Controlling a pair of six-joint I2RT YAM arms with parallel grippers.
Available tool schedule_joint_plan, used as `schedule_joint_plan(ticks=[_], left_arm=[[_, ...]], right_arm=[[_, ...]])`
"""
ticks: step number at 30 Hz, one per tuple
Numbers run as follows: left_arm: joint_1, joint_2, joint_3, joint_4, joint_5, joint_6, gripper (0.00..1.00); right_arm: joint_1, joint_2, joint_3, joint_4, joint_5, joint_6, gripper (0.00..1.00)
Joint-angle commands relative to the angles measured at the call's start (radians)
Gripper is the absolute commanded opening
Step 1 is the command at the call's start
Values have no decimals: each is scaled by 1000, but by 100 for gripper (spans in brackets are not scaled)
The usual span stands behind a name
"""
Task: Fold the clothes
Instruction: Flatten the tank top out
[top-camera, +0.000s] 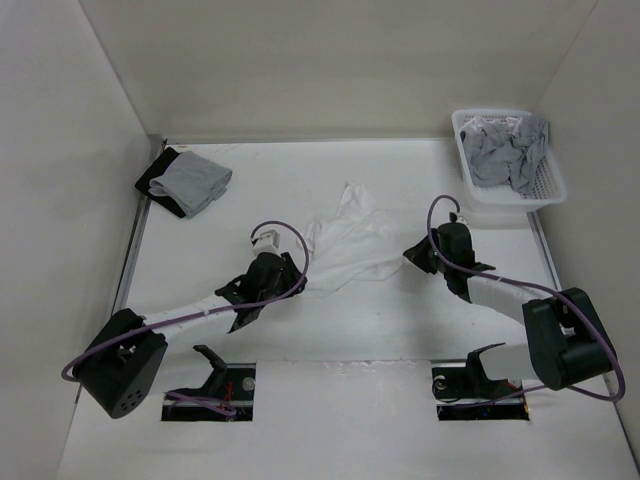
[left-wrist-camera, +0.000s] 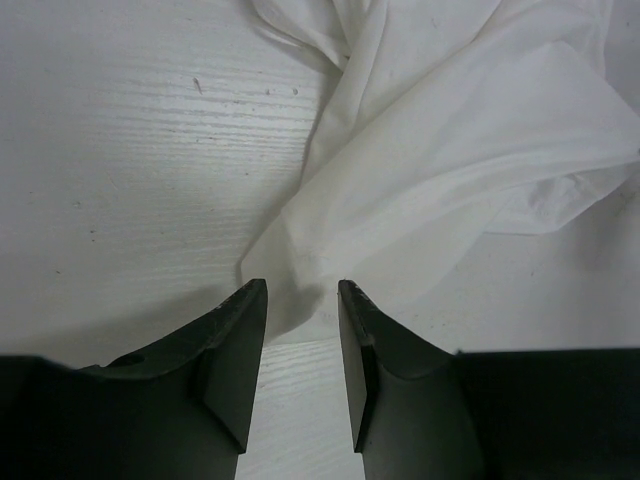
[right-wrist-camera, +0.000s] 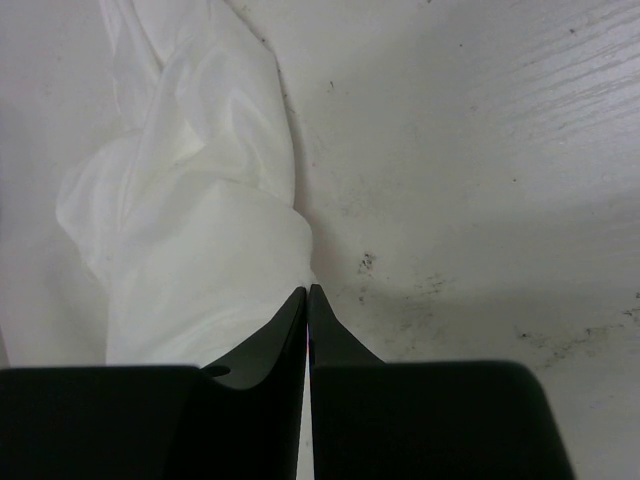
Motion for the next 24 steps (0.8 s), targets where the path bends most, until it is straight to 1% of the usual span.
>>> schedule_joint_plan(ticks=[1, 5, 8, 12, 15, 17, 21, 24], left_arm=[[-9, 0, 28, 31, 3, 4, 33], [-21, 28, 37, 22, 0, 0, 33], [-32, 28, 48, 20, -21, 3, 25], [-46, 52, 62, 16, -35, 6, 20], [-49, 61, 74, 16, -37, 6, 10], [-43, 32, 86, -3, -37, 4, 4], [-12, -52, 187, -67, -47, 4, 1], [37, -78, 320, -64, -46, 9, 0]], right_arm=[[9, -8, -9, 4, 34, -24, 5], [9, -8, -9, 6, 33, -24, 5], [9, -12, -12, 6, 33, -26, 5], [10, -26, -20, 9, 33, -24, 6], [24, -41, -21, 11, 34, -23, 6], [27, -60, -14, 11, 34, -21, 6], [38, -112, 87, -21, 33, -26, 5], [38, -117, 266, -83, 33, -47, 4]])
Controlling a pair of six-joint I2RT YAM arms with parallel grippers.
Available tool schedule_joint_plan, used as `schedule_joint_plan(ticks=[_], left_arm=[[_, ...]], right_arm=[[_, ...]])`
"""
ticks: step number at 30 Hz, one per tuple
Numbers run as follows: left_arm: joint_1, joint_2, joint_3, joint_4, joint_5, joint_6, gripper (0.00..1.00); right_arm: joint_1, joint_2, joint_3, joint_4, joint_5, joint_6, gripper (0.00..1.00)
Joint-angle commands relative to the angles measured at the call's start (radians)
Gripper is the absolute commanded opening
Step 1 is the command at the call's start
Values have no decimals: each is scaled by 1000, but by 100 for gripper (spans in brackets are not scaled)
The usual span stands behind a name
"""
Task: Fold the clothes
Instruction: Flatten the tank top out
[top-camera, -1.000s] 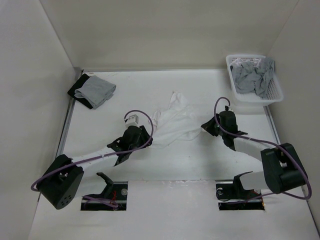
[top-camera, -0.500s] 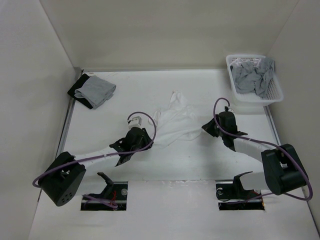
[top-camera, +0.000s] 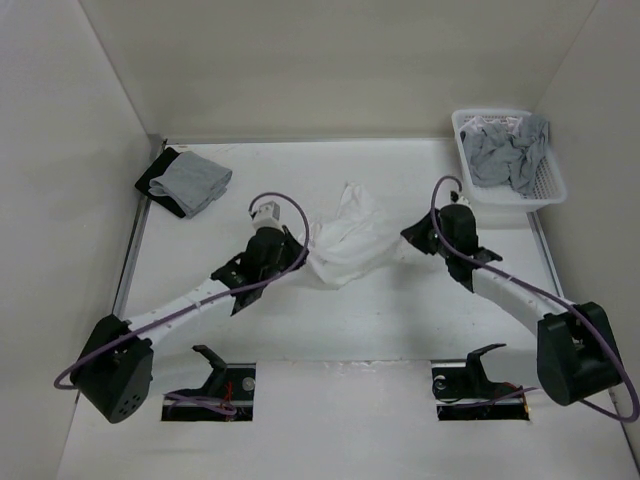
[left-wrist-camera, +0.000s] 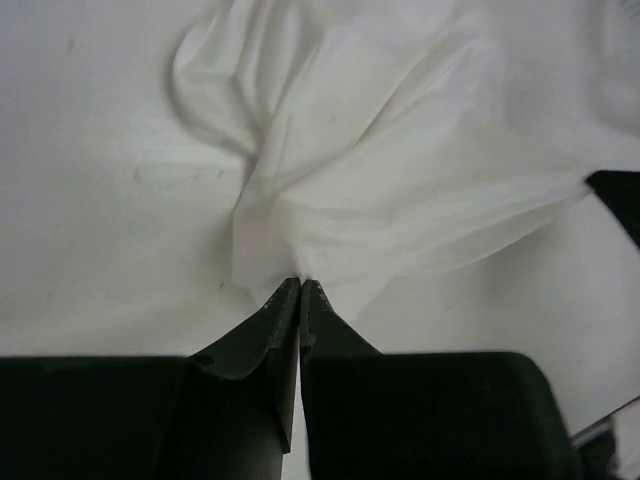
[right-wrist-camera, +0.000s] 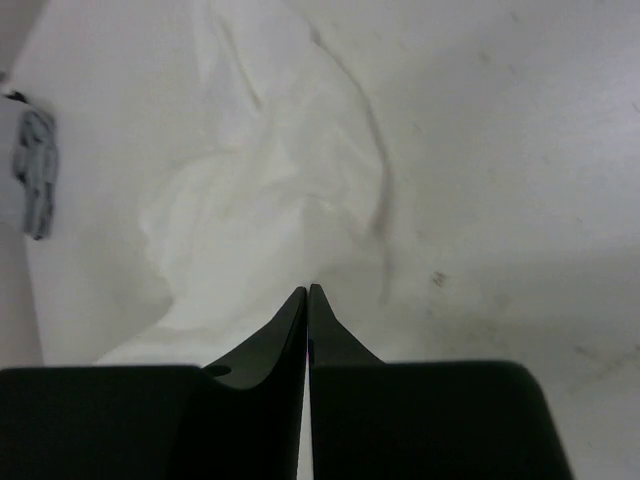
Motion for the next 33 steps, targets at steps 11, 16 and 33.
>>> schedule_joint_plan(ticks=[11, 16, 33], left_arm=[[229, -127, 608, 93, -44, 59, 0], [237, -288, 319, 98, -75, 50, 2], [186, -612, -434, -25, 43, -121, 6]], right_arm=[[77, -114, 796, -212, 76, -195, 4], [141, -265, 457, -183, 91, -172, 5], [287, -366, -295, -101, 137, 108, 45]])
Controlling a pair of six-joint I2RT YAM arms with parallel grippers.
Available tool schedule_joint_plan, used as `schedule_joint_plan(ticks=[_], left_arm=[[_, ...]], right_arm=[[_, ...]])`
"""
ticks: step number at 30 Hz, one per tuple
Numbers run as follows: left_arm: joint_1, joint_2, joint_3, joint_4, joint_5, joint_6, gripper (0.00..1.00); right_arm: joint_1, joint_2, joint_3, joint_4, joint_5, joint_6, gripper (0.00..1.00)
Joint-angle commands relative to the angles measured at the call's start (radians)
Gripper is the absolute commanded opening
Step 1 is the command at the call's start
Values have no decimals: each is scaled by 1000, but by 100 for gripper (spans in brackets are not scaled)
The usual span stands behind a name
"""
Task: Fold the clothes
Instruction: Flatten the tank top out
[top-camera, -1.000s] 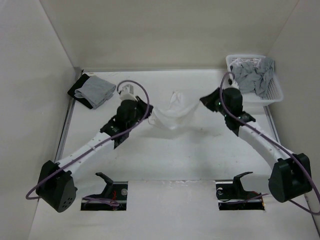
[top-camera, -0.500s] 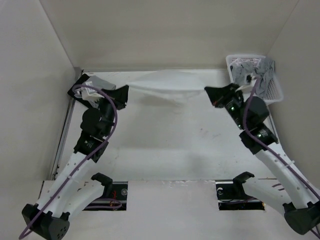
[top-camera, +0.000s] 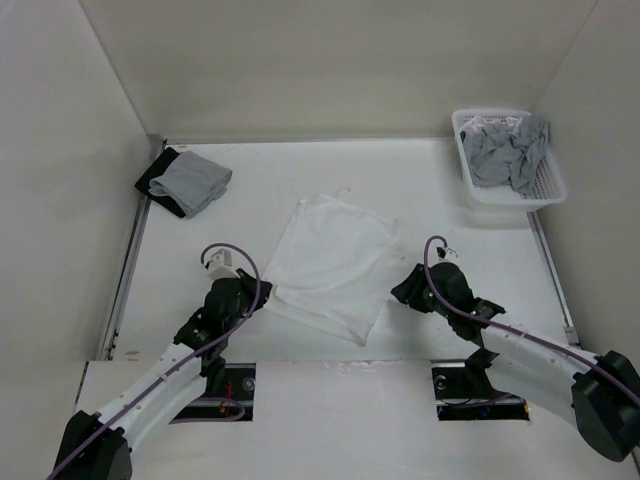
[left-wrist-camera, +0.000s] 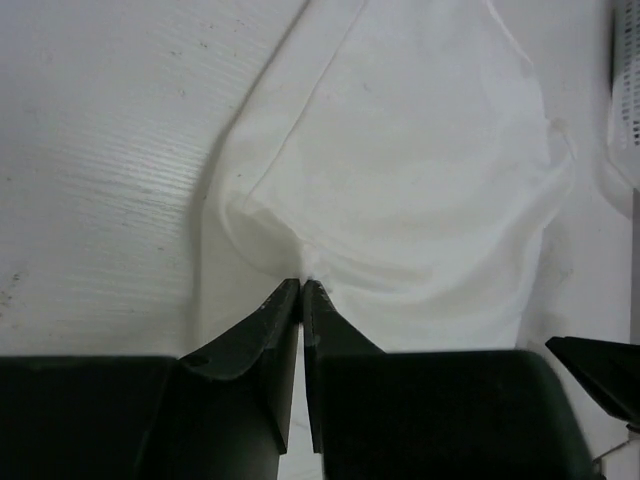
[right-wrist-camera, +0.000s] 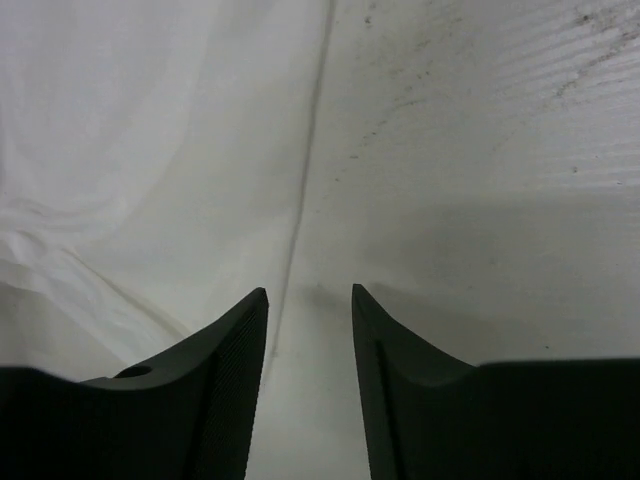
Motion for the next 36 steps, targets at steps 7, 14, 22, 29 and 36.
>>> schedule_joint_plan(ticks=[7, 14, 22, 29, 36], left_arm=[[-5, -111, -15, -40, 19, -42, 27], [47, -53, 23, -83, -35, -34, 31], [99, 11, 43, -163, -125, -59, 29], [106, 8, 51, -145, -156, -42, 24], [49, 70, 54, -57, -37, -10, 31]], right_arm=[[106, -101, 3, -44, 48, 152, 49], [-21, 107, 122, 29, 56, 41, 52], [-176, 530, 335, 192, -118, -49, 25], [-303, 813, 630, 208, -110, -66, 2], [-329, 861, 732, 221, -120, -63, 43]])
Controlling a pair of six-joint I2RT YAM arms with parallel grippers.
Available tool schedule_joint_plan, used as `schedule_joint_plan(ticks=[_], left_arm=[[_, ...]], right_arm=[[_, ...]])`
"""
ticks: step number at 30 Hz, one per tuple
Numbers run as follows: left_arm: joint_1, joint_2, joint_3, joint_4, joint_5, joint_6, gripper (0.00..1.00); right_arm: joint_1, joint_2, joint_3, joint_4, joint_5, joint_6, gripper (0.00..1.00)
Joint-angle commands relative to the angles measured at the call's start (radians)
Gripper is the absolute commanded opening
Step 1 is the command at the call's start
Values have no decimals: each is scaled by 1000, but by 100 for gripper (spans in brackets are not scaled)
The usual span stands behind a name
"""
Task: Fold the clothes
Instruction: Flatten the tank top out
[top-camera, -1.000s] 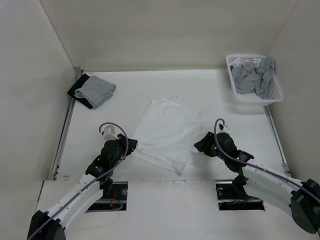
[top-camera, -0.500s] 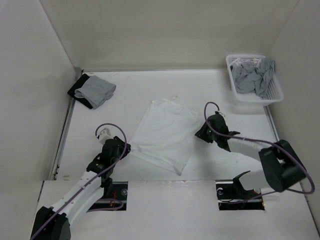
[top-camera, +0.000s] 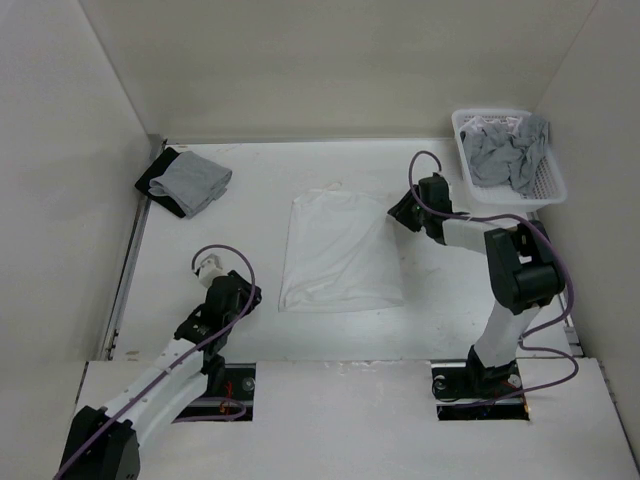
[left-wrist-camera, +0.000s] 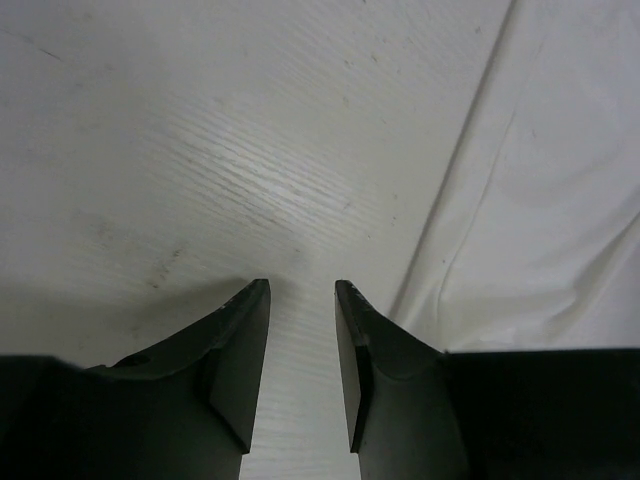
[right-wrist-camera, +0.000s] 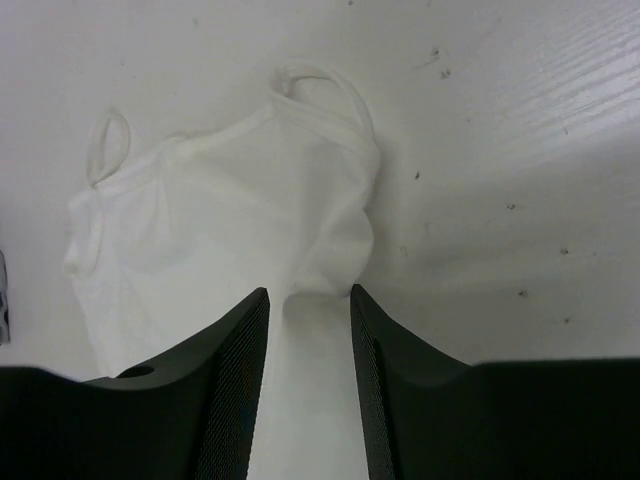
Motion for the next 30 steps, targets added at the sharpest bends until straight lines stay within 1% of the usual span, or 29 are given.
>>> schedule_joint_plan(ticks=[1, 4, 8, 12, 14, 16, 18, 19, 21, 25, 27, 30], left_arm=[[-50, 33, 42, 90, 86, 25, 31], [-137, 77, 56, 131, 104, 42, 33], [-248, 138, 109, 125, 72, 80, 35], [-324, 154, 135, 92, -4, 71, 37], [-350, 166, 145, 72, -44, 65, 37], [-358, 169, 154, 21, -93, 44, 33], [-360, 143, 155, -34, -144, 1, 30], [-360, 119, 149, -55, -166, -18, 27], [-357, 85, 140, -91, -178, -48, 23], [-344, 132, 158, -120, -126, -53, 26], [-350, 175, 163, -111, -80, -53, 29], [-352, 233, 165, -106, -51, -61, 30]], right_arm=[[11, -71, -31, 53, 10, -19, 44], [11, -194, -166, 86, 58, -28, 45], [37, -349, -324, 102, 102, -28, 45], [75, -501, -445, 94, 127, -18, 44], [101, -577, -497, 82, 141, -9, 44], [128, -645, -531, 48, 142, -8, 44], [155, -702, -557, 5, 142, -8, 41], [166, -729, -570, -16, 145, -7, 40], [183, -784, -597, -47, 161, -1, 40], [189, -877, -636, -102, 176, 8, 40], [189, -900, -643, -117, 173, 8, 40], [191, -912, -648, -122, 173, 10, 40]])
